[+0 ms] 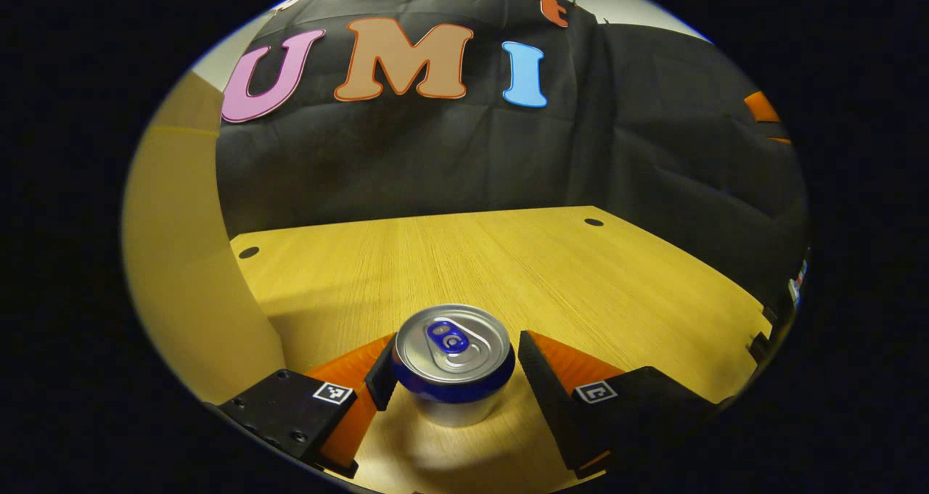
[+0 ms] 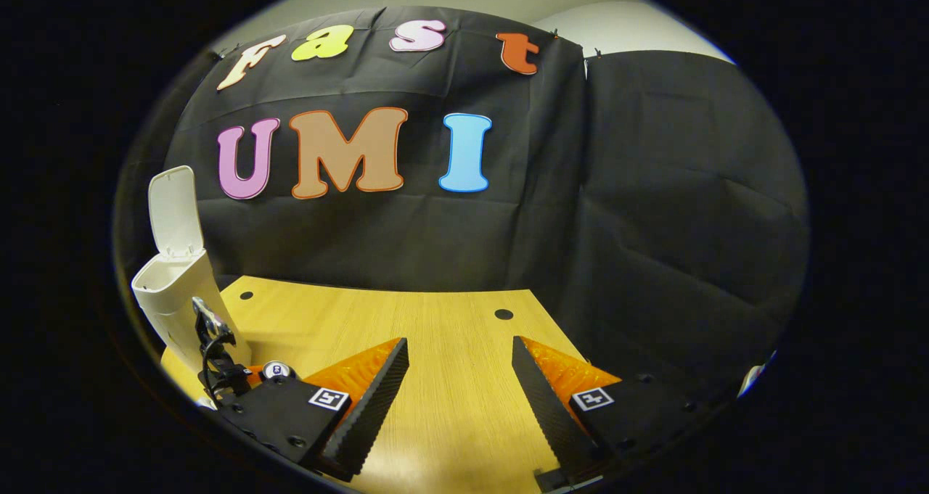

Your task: Press the lid of the desktop garbage bin to open it, pick up the crumpled paper on the desktop and throw it into the bin, then pick up the pop can on the desktop and drop it into the bin, and finally close the garbage bin lid.

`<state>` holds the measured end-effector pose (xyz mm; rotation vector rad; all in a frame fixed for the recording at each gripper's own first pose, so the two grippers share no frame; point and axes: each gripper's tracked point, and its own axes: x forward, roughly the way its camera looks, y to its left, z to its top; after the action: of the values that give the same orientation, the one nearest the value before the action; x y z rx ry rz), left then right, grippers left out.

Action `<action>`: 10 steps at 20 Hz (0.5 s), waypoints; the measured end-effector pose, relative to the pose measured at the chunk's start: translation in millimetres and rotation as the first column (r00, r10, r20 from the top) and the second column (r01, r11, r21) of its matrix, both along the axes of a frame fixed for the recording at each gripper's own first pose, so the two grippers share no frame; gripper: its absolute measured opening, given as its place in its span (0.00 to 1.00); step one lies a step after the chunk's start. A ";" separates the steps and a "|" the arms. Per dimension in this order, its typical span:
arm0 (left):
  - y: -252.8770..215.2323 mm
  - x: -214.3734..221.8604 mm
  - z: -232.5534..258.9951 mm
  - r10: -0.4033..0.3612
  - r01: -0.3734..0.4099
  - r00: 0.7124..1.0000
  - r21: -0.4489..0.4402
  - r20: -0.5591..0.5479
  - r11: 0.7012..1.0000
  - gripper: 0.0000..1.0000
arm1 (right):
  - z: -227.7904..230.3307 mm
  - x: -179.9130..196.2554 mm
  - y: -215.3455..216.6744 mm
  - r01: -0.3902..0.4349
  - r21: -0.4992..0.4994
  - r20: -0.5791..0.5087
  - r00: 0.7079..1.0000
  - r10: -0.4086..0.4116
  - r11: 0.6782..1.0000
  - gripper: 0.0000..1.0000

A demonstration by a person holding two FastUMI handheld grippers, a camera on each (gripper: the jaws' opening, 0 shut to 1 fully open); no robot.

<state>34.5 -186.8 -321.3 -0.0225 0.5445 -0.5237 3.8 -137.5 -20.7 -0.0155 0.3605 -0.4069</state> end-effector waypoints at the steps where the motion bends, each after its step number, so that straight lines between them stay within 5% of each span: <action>1: 2.9 0.0 0.1 0.005 -0.005 1.000 0.006 0.000 1.000 0.84 | -0.7 -1.0 -0.5 0.004 0.000 -0.003 1.000 -0.004 1.000 0.95; 6: -0.4 2.6 18.5 -0.014 0.014 1.000 0.014 0.026 1.000 0.79 | -0.5 -4.4 -3.0 0.017 -0.001 0.000 1.000 -0.017 1.000 0.95; 10: 4.7 10.1 80.5 -0.012 0.013 0.996 -0.012 0.088 1.000 0.79 | -5.5 -4.4 -0.4 0.001 0.014 -0.010 1.000 -0.001 1.000 0.95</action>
<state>44.7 -182.1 -240.7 -0.0077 0.4554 -0.5374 -0.7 -137.9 -26.2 -0.0040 0.3735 -0.4051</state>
